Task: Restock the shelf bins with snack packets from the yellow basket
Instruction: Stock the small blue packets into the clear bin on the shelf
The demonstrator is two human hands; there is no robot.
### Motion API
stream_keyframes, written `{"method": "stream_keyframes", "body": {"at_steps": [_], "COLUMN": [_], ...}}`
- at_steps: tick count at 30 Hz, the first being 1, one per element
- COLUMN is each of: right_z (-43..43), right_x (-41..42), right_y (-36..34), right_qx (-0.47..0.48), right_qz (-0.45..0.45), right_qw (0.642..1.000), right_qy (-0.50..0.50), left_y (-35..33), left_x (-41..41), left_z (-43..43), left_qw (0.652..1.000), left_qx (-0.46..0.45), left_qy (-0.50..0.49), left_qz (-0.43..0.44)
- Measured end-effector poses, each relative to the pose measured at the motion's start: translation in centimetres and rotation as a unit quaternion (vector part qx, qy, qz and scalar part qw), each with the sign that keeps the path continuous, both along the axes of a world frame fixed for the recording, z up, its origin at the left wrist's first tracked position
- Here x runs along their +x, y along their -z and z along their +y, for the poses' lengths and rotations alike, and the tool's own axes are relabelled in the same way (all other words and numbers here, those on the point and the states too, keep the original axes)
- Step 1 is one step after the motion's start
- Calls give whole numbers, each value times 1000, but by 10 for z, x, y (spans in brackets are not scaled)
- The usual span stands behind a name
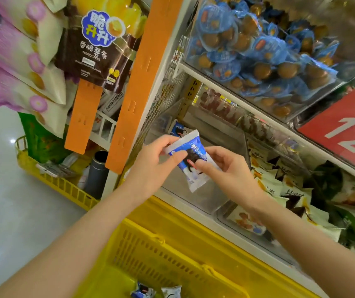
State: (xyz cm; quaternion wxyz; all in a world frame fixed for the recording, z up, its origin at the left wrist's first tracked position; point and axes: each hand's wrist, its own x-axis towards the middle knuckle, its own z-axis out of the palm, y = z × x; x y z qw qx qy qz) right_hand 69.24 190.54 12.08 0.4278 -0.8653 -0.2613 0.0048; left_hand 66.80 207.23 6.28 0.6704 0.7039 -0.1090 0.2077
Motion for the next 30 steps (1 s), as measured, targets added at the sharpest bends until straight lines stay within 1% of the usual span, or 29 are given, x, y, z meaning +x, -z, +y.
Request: {"method": "stream_keyframes", "body": {"at_steps": [2, 4, 5, 7, 9, 11, 14, 17, 22, 25, 28, 30], "right_z": [-1, -4, -4, -3, 1, 4, 5, 5, 5, 3, 5, 9], "right_x": [25, 58, 76, 112, 144, 173, 210, 231, 247, 250, 252, 253], "right_y": [-4, -4, -3, 2, 11, 26, 43, 54, 65, 69, 72, 73], "right_qx": [-25, -83, -111, -163, -224, -276, -319, -352, -323, -322, -342, -364], "right_qz": [-23, -50, -54, -44, -33, -29, -21, -9, -6, -26, -77, -90], "right_qw": [998, 987, 980, 967, 952, 934, 914, 901, 914, 917, 899, 885], "right_qy": [50, 127, 159, 191, 206, 225, 249, 253, 246, 233, 264, 276], "left_y": [3, 10, 16, 28, 37, 42, 46, 52, 56, 60, 64, 64], "left_x": [20, 37, 44, 54, 58, 60, 61, 64, 70, 73, 75, 76], "left_z": [6, 13, 16, 20, 22, 24, 26, 29, 30, 29, 28, 28], "left_qw": [994, 976, 962, 923, 891, 879, 882, 882, 877, 872, 871, 870], "left_qx": [80, 188, 249, 368, 432, 446, 430, 422, 424, 424, 421, 423], "left_qy": [-63, -100, -103, -101, -111, -127, -126, -114, -115, -126, -131, -131], "left_qz": [-28, -44, -44, -55, -89, -113, -145, -178, -193, -211, -217, -215]}}
